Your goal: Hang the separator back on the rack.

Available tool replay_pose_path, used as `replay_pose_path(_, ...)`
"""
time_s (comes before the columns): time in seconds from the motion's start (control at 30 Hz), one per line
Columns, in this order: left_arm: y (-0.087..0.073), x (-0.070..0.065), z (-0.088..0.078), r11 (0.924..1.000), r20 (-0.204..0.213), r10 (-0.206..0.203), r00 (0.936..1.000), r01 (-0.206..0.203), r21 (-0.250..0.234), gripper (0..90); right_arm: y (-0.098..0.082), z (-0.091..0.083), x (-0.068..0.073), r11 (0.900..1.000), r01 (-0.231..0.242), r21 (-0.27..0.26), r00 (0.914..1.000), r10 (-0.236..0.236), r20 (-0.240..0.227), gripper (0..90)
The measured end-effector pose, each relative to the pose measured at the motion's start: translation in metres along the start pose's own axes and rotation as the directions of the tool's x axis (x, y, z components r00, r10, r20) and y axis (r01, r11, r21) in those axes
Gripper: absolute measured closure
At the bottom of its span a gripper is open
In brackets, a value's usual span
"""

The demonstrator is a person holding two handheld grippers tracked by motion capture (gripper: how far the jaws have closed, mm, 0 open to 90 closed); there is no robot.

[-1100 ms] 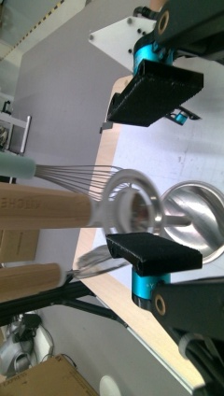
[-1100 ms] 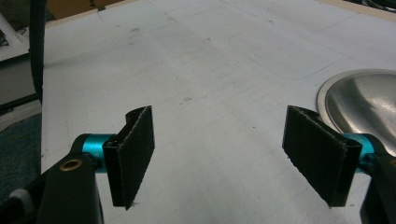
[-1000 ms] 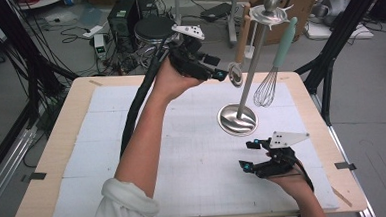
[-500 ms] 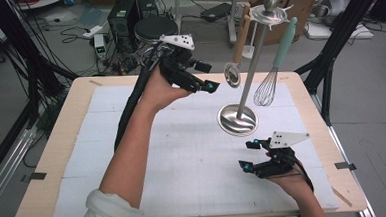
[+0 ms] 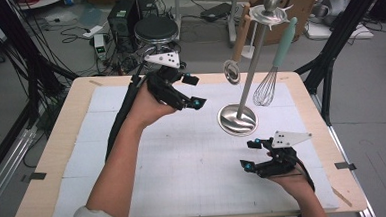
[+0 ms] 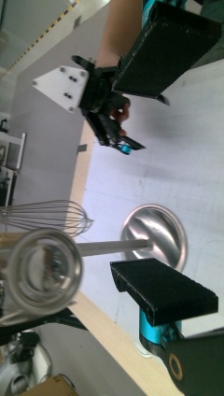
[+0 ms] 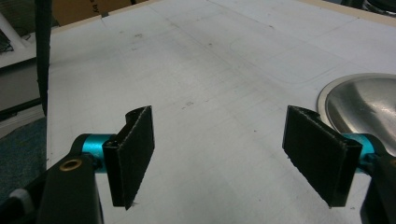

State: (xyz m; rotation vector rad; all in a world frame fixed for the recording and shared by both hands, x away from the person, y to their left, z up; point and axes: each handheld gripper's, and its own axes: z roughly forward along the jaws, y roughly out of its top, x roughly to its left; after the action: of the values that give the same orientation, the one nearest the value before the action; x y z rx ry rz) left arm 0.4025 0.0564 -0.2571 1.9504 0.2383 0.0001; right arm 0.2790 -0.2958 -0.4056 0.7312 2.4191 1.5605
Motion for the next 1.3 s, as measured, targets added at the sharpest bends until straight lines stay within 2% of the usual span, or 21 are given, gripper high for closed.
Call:
replay_pose_path(0.2, -0.015, -0.004, -0.006, 0.9999, -0.018, -0.014, 0.9997, 0.014, -0.002, 8.6, 0.000, 0.000, -0.001, 1.000, 0.004, 0.003, 1.0000, -0.004, -0.002, 23.8)
replay_pose_path(0.3, -0.023, -0.006, -0.010, 1.0000, -0.028, -0.008, 0.9996, 0.008, 0.003, 7.6, -0.001, 0.000, 0.000, 1.000, -0.002, 0.002, 1.0000, 0.002, -0.005, 23.6)
replay_pose_path(0.47, -0.042, -0.010, -0.015, 0.9998, -0.043, -0.016, 0.9990, 0.017, 0.009, 5.7, -0.001, -0.001, 0.001, 1.000, -0.001, 0.001, 1.0000, 0.001, -0.009, 23.1)
replay_pose_path(0.57, -0.053, -0.012, -0.017, 0.9996, -0.054, -0.028, 0.9982, 0.029, 0.007, 1.6, -0.001, -0.002, 0.001, 1.000, -0.007, -0.007, 0.9999, 0.006, -0.011, 22.9)
replay_pose_path(0.7, -0.064, -0.015, -0.018, 0.9991, -0.061, -0.032, 0.9976, 0.034, 0.026, 1.6, 0.000, -0.002, 0.002, 1.000, -0.011, -0.012, 0.9999, 0.010, -0.009, 22.8)
replay_pose_path(0.87, -0.076, -0.021, -0.022, 0.9992, -0.067, -0.033, 0.9972, 0.034, 0.019, 1.6, 0.000, -0.002, 0.002, 1.000, -0.005, -0.011, 1.0000, 0.005, -0.008, 22.7)
replay_pose_path(1.13, -0.096, -0.031, -0.030, 0.9991, -0.106, -0.042, 0.9935, 0.043, 0.007, 1.6, -0.001, 0.000, 0.002, 1.000, -0.008, 0.003, 0.9999, 0.008, -0.008, 22.1)
replay_pose_path(1.3, -0.110, -0.037, -0.034, 0.9985, -0.129, -0.053, 0.9902, 0.055, 0.009, 1.6, -0.001, -0.001, 0.002, 1.000, -0.013, -0.014, 0.9998, 0.013, -0.013, 20.5)
